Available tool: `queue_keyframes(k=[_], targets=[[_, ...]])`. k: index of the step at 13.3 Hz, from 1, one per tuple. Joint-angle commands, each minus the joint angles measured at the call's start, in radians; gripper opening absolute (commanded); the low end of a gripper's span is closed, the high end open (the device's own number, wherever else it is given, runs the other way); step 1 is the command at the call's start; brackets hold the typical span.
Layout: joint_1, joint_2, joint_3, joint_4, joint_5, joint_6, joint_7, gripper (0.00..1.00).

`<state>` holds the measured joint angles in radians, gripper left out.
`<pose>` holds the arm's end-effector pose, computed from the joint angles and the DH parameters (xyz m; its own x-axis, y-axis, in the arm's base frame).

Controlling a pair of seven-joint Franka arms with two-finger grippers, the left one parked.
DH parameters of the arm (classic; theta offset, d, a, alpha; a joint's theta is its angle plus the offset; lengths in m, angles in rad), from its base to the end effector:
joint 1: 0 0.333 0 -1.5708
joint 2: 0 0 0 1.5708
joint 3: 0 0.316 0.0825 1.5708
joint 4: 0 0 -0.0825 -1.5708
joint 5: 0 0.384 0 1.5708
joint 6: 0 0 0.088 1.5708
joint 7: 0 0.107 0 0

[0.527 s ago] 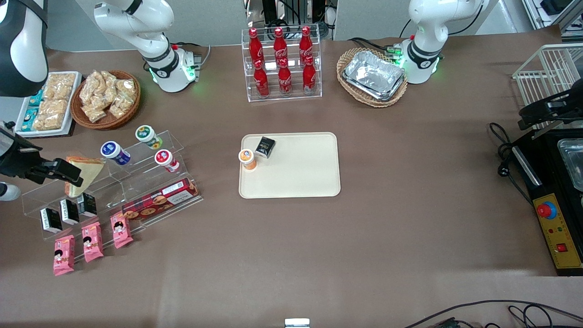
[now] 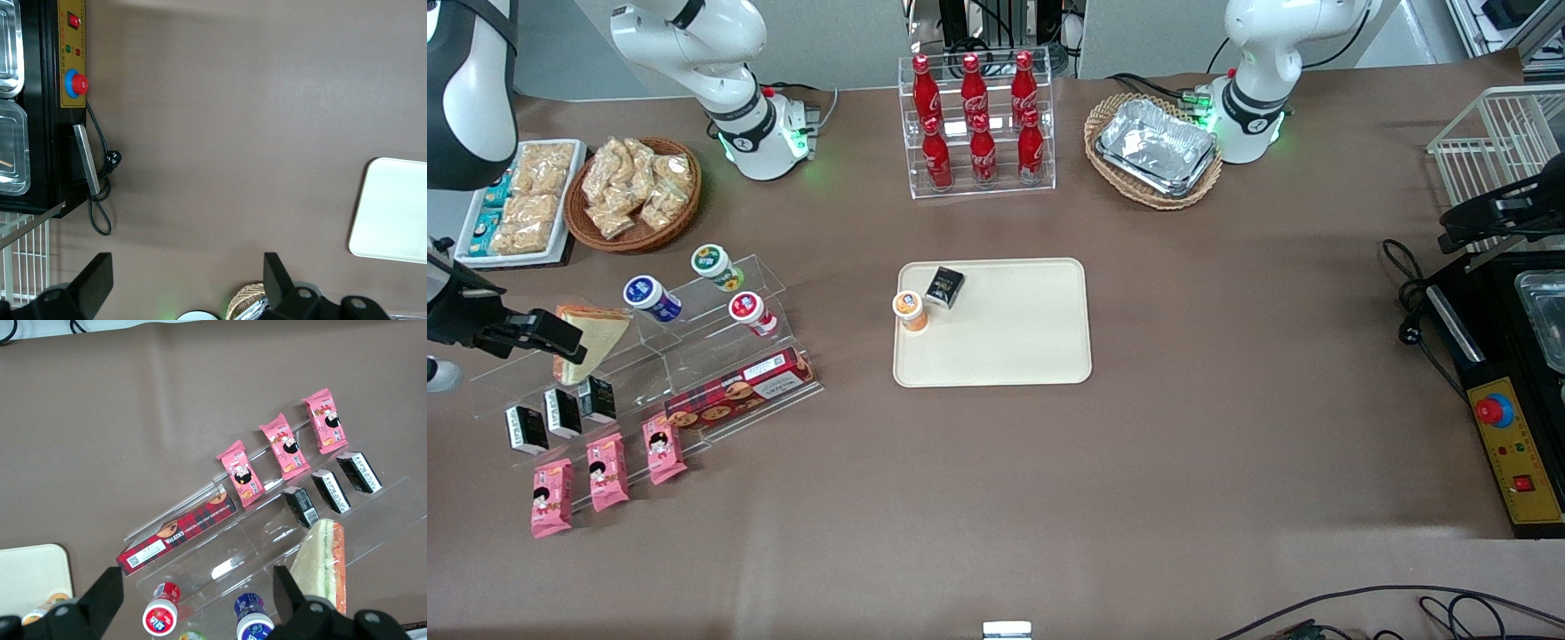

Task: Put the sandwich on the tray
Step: 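Move the right gripper toward the wrapped sandwich on the acrylic rack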

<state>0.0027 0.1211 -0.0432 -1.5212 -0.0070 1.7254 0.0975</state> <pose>0.6051 -0.0236 0.5923 0.9872 -0.1356 0.0839 -0.1364 -0.9906 0.0040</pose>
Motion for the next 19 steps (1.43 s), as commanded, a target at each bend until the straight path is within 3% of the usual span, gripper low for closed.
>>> queue_keyframes(k=[1,4,8,11,15,19], targets=[[-0.049,0.002,0.000,0.006,0.051,-0.020,-0.004,1.00],[-0.044,0.002,0.002,0.006,0.015,-0.020,-0.019,1.00],[-0.052,-0.005,0.002,0.003,0.018,-0.023,0.028,1.00],[-0.052,-0.009,0.000,0.001,0.016,-0.075,0.323,1.00],[-0.067,-0.011,-0.007,0.001,0.015,-0.144,0.508,1.00],[-0.170,-0.009,-0.015,-0.014,0.015,-0.150,0.440,1.00]])
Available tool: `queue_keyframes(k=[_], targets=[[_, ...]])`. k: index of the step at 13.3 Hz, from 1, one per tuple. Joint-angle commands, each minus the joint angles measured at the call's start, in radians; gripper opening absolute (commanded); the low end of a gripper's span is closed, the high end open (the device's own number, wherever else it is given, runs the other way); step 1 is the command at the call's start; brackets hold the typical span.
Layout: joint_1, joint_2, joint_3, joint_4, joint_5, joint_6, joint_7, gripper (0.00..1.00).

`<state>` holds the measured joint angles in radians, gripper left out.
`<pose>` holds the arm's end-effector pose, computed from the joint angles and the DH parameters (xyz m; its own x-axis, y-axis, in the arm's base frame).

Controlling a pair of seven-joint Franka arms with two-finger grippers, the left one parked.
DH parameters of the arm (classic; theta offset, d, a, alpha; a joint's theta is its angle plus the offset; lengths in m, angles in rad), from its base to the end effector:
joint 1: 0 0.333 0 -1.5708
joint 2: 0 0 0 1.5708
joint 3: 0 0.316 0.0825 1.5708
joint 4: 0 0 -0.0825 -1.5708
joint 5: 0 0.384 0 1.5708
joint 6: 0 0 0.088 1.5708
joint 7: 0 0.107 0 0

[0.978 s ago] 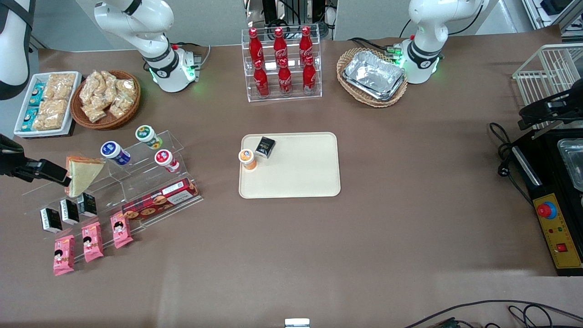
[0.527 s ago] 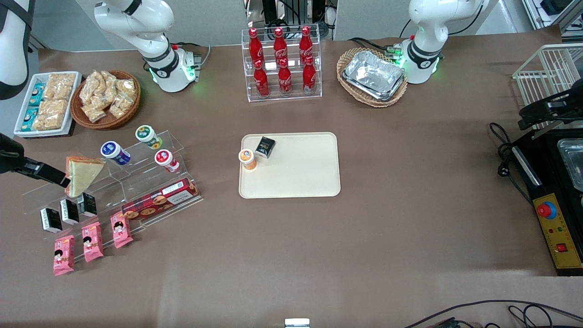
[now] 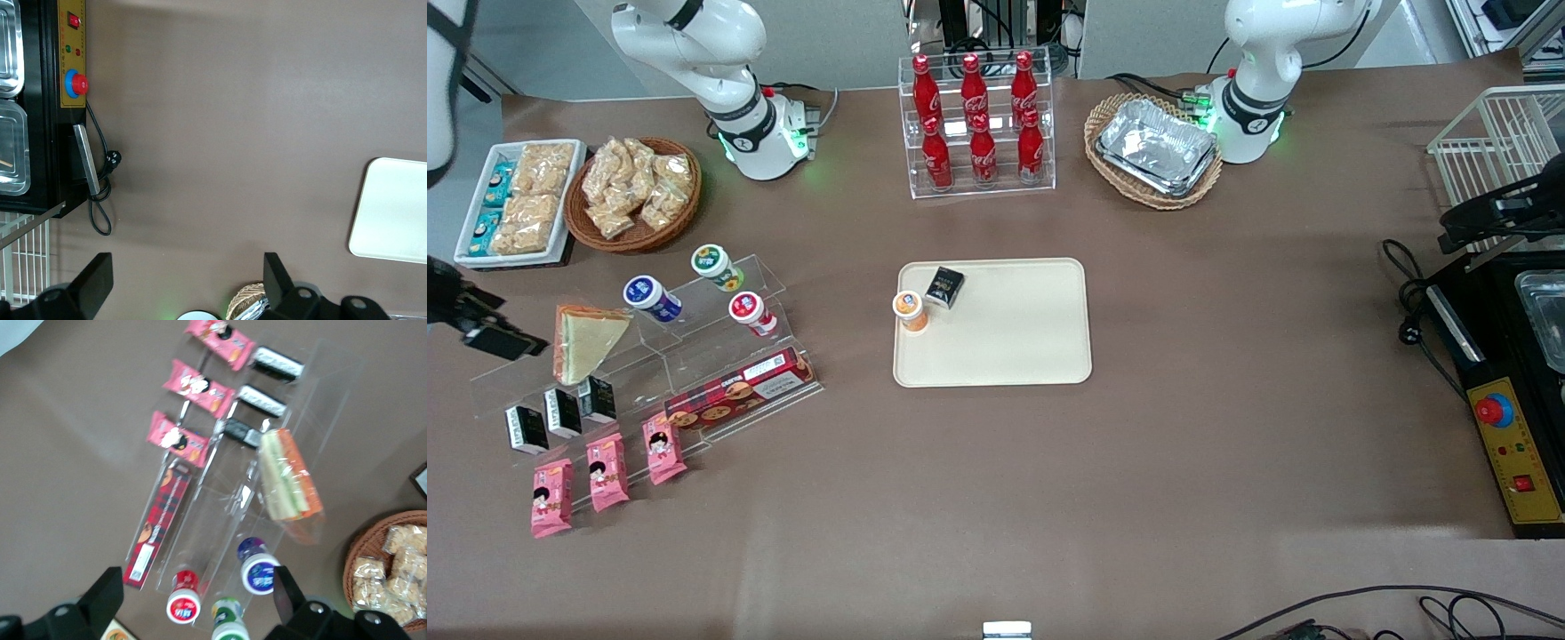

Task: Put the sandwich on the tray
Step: 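Move the right gripper toward the wrapped sandwich on the acrylic rack, then lower the open right gripper around the wrapped sandwich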

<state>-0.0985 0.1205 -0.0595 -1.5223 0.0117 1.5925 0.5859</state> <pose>0.5844 -0.0898 0.5803 0.7346 -0.6771 -0.0442 -0.6768 -0.7358 0.0239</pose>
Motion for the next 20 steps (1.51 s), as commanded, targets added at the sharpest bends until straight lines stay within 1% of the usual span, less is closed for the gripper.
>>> queue_keyframes(k=[1,2,5,8,10,13,15,19,20], targets=[[-0.099,-0.008,0.000,-0.018,-0.004,-0.016,-0.130,1.00],[-0.118,-0.008,0.000,-0.019,-0.004,-0.016,-0.152,1.00],[-0.144,-0.018,0.000,-0.048,0.002,-0.010,-0.147,1.00],[-0.145,-0.025,0.000,-0.105,0.007,0.018,-0.146,1.00],[-0.144,-0.065,0.001,-0.183,0.002,0.084,-0.147,1.00],[-0.136,-0.152,0.001,-0.362,-0.006,0.266,-0.164,1.00],[-0.135,-0.189,0.003,-0.453,-0.007,0.364,-0.195,1.00],[-0.135,-0.229,0.003,-0.550,-0.007,0.438,-0.216,1.00],[-0.142,-0.231,0.003,-0.561,-0.007,0.449,-0.253,1.00]])
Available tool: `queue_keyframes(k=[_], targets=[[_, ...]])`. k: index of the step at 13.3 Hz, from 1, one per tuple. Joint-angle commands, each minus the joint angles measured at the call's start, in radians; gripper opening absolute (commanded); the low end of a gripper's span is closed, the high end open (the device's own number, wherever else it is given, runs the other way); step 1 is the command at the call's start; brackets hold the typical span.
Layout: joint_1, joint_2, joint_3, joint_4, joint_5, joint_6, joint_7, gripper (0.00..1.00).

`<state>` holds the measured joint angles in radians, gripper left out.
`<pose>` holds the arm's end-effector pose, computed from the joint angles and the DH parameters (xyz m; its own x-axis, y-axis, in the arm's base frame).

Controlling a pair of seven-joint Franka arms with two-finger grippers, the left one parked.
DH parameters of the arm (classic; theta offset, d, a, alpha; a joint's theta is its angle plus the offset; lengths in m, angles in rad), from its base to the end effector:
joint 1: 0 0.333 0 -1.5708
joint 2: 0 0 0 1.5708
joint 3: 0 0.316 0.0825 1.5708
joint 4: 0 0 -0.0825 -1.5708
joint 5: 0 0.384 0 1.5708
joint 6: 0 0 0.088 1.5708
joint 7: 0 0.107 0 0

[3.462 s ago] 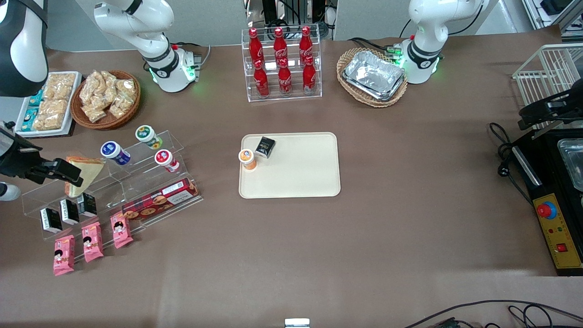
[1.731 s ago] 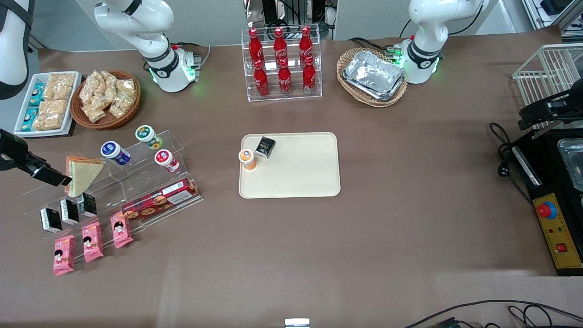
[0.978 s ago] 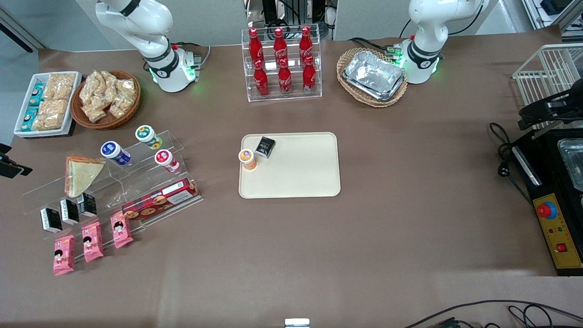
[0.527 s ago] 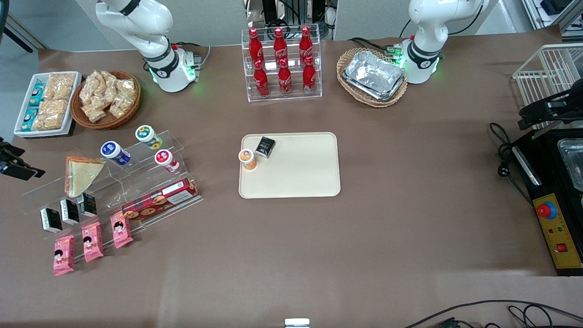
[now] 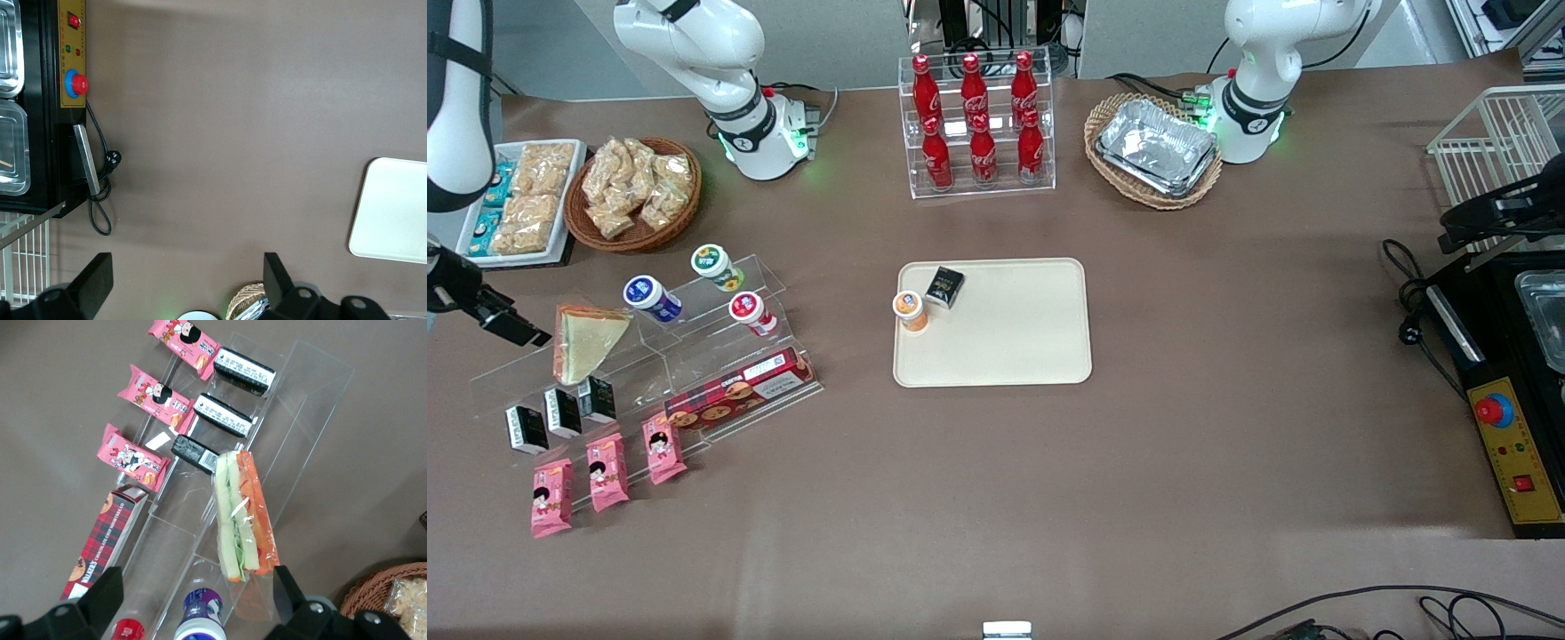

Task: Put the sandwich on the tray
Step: 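Lower the open right gripper around the wrapped sandwich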

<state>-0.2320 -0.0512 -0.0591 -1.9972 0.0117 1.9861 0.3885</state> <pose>0.5231 -0.1564 0.4854 0.7743 -0.6320 0.0317 -0.6314 -0.7750 -0.0280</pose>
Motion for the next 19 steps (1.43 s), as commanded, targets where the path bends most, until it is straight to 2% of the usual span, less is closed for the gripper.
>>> queue_keyframes(k=[1,11,19], targets=[[-0.012,-0.059,-0.001,-0.097,-0.004,0.065,-0.097,1.00],[-0.024,-0.090,-0.011,-0.256,0.002,0.230,-0.264,1.00],[-0.024,-0.058,-0.024,-0.374,0.005,0.425,-0.278,1.00]])
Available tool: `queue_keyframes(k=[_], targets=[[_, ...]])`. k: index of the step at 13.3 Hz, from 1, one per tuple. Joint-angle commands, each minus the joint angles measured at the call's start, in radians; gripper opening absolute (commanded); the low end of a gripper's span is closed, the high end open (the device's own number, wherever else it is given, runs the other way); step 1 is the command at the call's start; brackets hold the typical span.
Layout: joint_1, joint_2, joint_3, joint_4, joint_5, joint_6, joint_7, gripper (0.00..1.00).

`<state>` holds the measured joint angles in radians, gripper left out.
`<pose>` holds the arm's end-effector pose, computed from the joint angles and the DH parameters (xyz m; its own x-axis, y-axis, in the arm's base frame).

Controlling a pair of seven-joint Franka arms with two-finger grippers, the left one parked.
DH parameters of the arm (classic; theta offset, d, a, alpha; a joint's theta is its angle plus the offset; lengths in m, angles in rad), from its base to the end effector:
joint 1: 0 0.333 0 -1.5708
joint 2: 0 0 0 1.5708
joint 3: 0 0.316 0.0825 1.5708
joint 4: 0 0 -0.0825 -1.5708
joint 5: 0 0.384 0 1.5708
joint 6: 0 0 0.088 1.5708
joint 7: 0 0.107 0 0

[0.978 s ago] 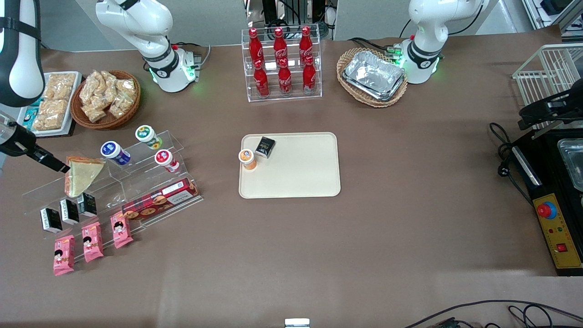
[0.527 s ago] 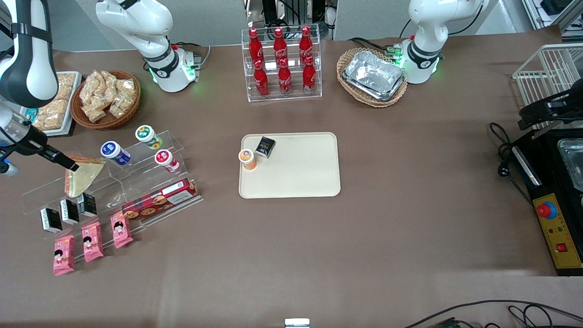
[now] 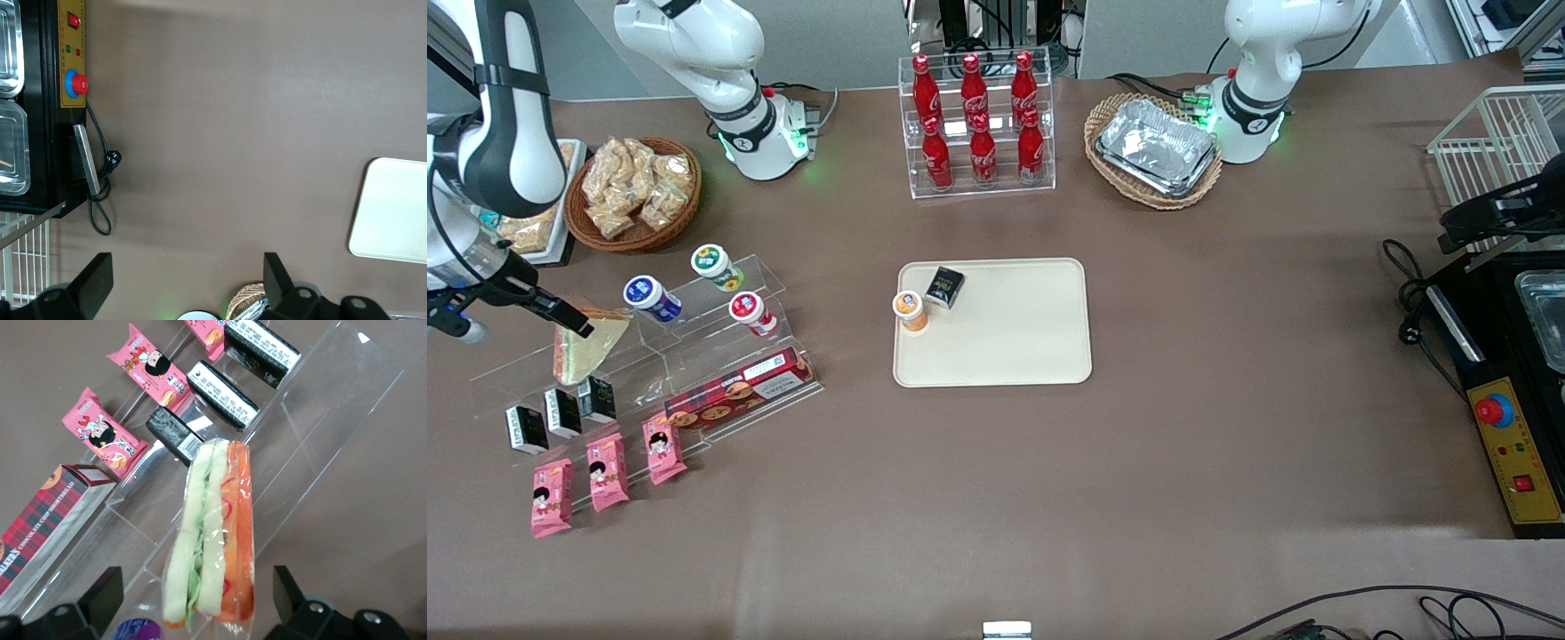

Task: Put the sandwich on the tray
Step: 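Close the right gripper on the sandwich and lift it off the rack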

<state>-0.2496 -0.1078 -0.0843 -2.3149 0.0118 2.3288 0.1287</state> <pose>0.4783 -0.1660 0.3985 0.8844 -0.4518 0.1175 -0.4511 -0.8918 -0.0339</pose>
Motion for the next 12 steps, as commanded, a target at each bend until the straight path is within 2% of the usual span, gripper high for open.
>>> queue_keyframes(k=[1,3,4,5,7,9,12], targets=[[-0.008,0.010,0.001,-0.060,0.005,0.099,-0.018,1.00],[-0.014,0.025,0.000,-0.058,0.005,0.107,-0.018,1.00],[-0.022,0.031,0.001,-0.058,0.007,0.115,-0.018,0.90],[-0.022,0.036,0.001,-0.058,0.007,0.116,-0.018,0.61],[-0.023,0.034,0.000,-0.057,0.007,0.116,-0.017,0.20],[-0.023,0.031,0.000,-0.057,0.007,0.113,-0.018,0.00],[-0.023,0.031,0.001,-0.057,0.007,0.110,-0.017,0.00]])
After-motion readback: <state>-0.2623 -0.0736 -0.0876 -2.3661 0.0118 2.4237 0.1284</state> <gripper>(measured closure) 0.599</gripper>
